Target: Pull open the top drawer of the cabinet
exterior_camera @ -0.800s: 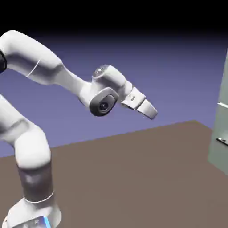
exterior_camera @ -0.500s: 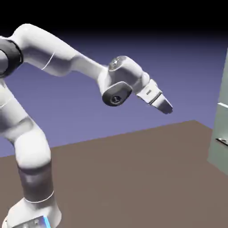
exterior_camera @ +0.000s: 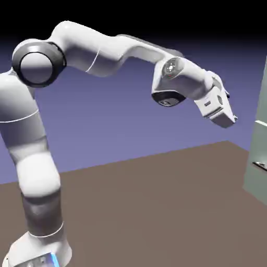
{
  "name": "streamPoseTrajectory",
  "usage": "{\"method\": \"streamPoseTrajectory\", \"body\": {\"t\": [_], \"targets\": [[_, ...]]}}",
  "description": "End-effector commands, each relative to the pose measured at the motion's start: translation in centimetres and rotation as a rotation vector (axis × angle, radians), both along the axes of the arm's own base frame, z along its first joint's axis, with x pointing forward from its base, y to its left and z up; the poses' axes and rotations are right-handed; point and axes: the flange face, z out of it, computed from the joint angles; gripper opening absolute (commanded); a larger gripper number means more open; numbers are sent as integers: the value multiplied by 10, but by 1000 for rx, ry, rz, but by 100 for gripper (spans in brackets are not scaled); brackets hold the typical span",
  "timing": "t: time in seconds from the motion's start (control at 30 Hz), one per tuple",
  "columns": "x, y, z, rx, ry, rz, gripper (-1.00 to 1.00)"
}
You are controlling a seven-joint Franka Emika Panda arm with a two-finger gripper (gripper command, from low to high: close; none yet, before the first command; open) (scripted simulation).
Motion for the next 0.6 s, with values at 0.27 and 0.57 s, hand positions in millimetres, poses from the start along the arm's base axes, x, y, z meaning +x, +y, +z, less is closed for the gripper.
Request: {"method": "streamPoseTrajectory", "body": {"t": [0.27, 0.57], "targets": [[50, -17, 5, 228, -112, -114, 0], [99, -19, 1, 446, -235, -201, 0]]}}
